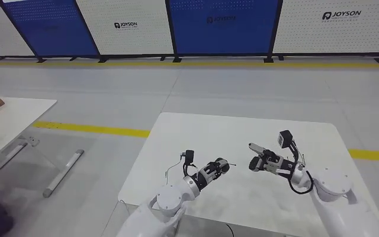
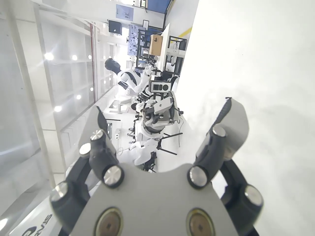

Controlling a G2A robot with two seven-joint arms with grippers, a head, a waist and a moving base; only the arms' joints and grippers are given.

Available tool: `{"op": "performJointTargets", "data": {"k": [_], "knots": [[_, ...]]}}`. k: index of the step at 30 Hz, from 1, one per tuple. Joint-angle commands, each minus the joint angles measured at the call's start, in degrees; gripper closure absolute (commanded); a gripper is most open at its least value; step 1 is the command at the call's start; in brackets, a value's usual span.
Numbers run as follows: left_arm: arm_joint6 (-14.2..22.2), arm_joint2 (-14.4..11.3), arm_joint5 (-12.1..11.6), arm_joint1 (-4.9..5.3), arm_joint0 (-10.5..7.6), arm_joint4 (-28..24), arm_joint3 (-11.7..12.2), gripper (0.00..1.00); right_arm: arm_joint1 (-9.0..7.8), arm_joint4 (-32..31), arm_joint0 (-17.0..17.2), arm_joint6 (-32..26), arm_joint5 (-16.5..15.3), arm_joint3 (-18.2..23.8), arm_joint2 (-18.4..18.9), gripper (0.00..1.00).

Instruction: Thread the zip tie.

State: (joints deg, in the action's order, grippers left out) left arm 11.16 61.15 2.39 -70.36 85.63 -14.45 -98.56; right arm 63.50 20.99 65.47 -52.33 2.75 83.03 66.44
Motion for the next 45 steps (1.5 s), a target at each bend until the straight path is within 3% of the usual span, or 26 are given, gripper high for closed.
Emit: {"op": "performJointTargets", "data": {"k": [1,7,10,15,18,20,22,24,26,45], "knots": [[0.00,0.00,0.00,0.00,0.00,-0.01,0.00,1.00,0.00,-0.05,0.00,-0.02,0.00,0.01,0.01,0.00],[0.00,0.00,0.00,0.00,0.00,-0.01,0.00,1.00,-0.28,-2.85,-0.02,-1.89,0.22,1.24,-0.34,0.00],[0.00,0.00,0.00,0.00,0.00,-0.01,0.00,1.00,-1.32,-3.07,-0.43,-7.48,1.36,3.04,3.24,0.00],[0.00,0.00,0.00,0.00,0.00,-0.01,0.00,1.00,-3.98,-8.30,-3.31,-17.94,8.78,5.48,12.00,0.00],[0.00,0.00,0.00,0.00,0.00,-0.01,0.00,1.00,-4.99,-11.92,-6.50,-23.39,12.31,4.01,13.60,0.00],[0.00,0.00,0.00,0.00,0.00,-0.01,0.00,1.00,-5.45,-17.63,-8.68,-23.82,13.94,2.25,12.67,0.00],[0.00,0.00,0.00,0.00,0.00,-0.01,0.00,1.00,-5.67,-26.61,-11.16,-22.80,16.23,0.33,9.18,0.00],[0.00,0.00,0.00,0.00,0.00,-0.01,0.00,1.00,-5.34,-28.80,-12.81,-22.48,16.62,-1.58,6.06,0.00],[0.00,0.00,0.00,0.00,0.00,-0.01,0.00,1.00,-4.80,-28.48,-14.16,-20.34,16.10,-3.90,3.94,0.00],[0.00,0.00,0.00,0.00,0.00,-0.01,0.00,1.00,-4.80,-28.48,-14.16,-20.34,16.10,-3.90,3.94,0.00]]}}
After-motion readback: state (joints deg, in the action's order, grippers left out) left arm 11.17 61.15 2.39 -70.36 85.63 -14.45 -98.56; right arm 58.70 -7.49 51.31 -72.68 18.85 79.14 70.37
